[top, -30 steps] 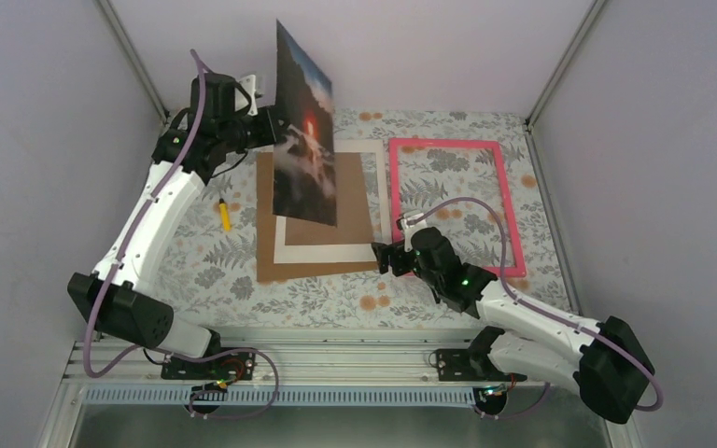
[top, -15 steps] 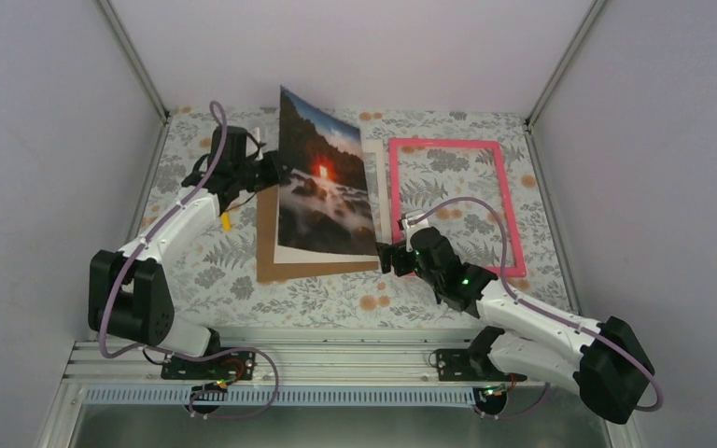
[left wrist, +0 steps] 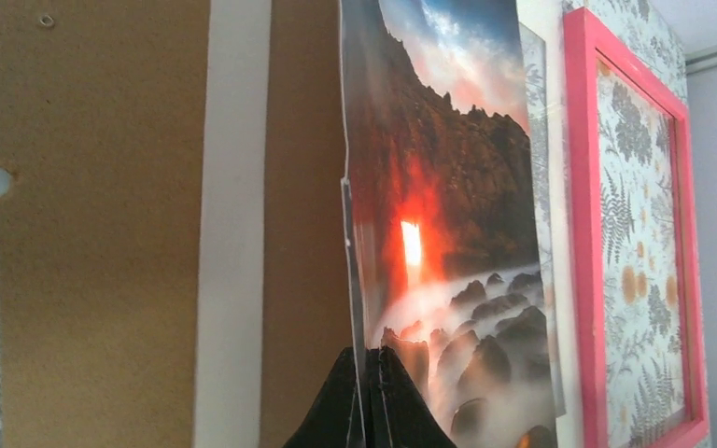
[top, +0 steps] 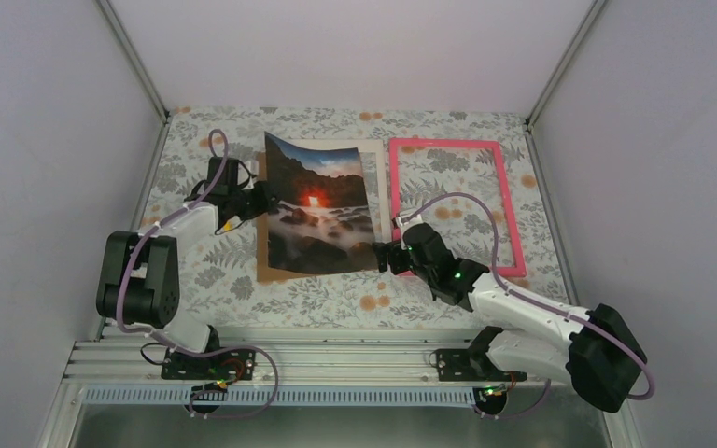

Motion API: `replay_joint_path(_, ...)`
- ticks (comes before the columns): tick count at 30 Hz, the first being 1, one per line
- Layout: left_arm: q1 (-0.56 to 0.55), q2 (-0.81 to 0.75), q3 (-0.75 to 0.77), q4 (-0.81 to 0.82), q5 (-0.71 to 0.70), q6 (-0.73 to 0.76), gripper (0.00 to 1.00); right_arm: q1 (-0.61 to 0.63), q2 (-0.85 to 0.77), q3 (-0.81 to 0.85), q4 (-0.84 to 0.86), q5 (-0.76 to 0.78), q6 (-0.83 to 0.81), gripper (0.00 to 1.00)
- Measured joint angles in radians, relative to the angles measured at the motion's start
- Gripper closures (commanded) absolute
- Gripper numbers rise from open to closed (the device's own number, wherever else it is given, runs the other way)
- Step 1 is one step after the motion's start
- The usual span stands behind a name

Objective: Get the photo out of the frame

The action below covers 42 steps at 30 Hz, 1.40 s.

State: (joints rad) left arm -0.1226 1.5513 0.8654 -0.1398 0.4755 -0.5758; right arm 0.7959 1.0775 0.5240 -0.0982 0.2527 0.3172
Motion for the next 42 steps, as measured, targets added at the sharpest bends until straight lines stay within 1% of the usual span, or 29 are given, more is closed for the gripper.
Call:
replay_joint_path(6, 0.013, 0.07, 0.002, 0.012, -0.007, 0.05, 0.98, 0.0, 0.031, 0.014, -0.002, 0.0, -0.003, 0.0)
replay_joint_path(10, 0.018, 0.084, 0.002, 0.014, -0.015, 0.065, 0.97, 0.0, 0.043, 0.021, -0.003, 0.0, -0.007, 0.0)
replay_joint_path(11, 0.019, 0.085, 0.002, 0.016, -0.017, 0.067, 0.96, 0.0, 0.046, 0.023, -0.004, 0.0, -0.008, 0.0)
replay_joint_path(13, 0.025, 0.087, 0.002, 0.019, -0.025, 0.069, 0.85, 0.0, 0.049, 0.027, -0.005, 0.0, -0.01, 0.0)
replay_joint_path(17, 0.038, 0.092, 0.002, 0.019, -0.053, 0.079, 0.7, -0.001, 0.05, 0.029, -0.005, 0.0, -0.011, 0.0)
replay_joint_path(19, 0.042, 0.094, 0.001, 0.019, -0.063, 0.085, 0.59, -0.003, 0.056, 0.032, -0.005, 0.0, -0.014, 0.0)
replay_joint_path(23, 0.047, 0.094, 0.0, 0.017, -0.084, 0.089, 0.5, -0.013, 0.085, 0.054, -0.007, 0.003, -0.025, 0.0)
replay_joint_path(24, 0.047, 0.093, 0.0, 0.014, -0.09, 0.09, 0.43, -0.014, 0.092, 0.062, -0.007, 0.004, -0.028, 0.0)
replay_joint_path(27, 0.047, 0.078, -0.009, 0.0, -0.119, 0.092, 0.32, -0.046, 0.121, 0.098, -0.009, 0.002, -0.039, 0.0)
replay_joint_path(31, 0.047, -0.021, -0.031, -0.048, -0.176, 0.093, 0.2, -0.142, 0.142, 0.15, -0.022, -0.02, -0.043, 0.0)
replay_joint_path(34, 0.047, -0.129, -0.037, -0.082, -0.22, 0.097, 0.14, -0.241, 0.134, 0.169, -0.025, -0.048, -0.038, 0.0)
replay_joint_path(35, 0.047, -0.171, -0.04, -0.094, -0.239, 0.097, 0.14, -0.285, 0.123, 0.17, -0.031, -0.066, -0.034, 0.0)
replay_joint_path(39, 0.047, -0.354, -0.043, -0.157, -0.314, 0.098, 0.11, -0.433, 0.031, 0.171, -0.076, -0.081, -0.005, 0.0)
replay_joint_path(42, 0.047, -0.496, -0.046, -0.207, -0.37, 0.1, 0.06, -0.484, -0.095, 0.174, -0.126, -0.035, 0.018, 0.0)
